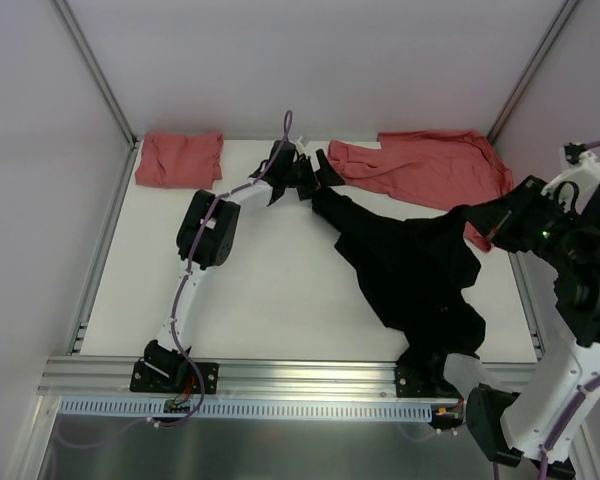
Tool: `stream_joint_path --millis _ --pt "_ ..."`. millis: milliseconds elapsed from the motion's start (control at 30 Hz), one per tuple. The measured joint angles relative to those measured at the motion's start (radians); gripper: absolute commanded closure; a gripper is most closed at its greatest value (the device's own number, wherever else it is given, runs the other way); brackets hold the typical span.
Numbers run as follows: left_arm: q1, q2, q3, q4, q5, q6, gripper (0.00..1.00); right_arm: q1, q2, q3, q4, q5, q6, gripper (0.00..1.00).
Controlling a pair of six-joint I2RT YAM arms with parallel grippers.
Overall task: Fold and stack the t-shirts
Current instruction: Flatten out the tshirt
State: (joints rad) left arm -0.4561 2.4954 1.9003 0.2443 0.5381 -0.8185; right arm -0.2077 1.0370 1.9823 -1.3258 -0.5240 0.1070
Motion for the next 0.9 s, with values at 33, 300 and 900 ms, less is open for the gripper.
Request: stream_joint_path --millis 33,300,900 --pt "0.013 -0.027 -0.035 -0.005 -0.001 0.004 0.01 0.0 0.0 0.052 -0.013 0.013 -0.004 1.0" --pt "0.1 -0.156 -0.098 0.005 -0.022 0.026 0.01 0.0 -0.176 0.002 -0.016 0.093 -0.018 0.99" --pt "0.102 -0.743 -0.661 -0.405 -0.006 0.366 0.01 0.0 -0.185 -0.57 0.125 0.169 0.071 1.0"
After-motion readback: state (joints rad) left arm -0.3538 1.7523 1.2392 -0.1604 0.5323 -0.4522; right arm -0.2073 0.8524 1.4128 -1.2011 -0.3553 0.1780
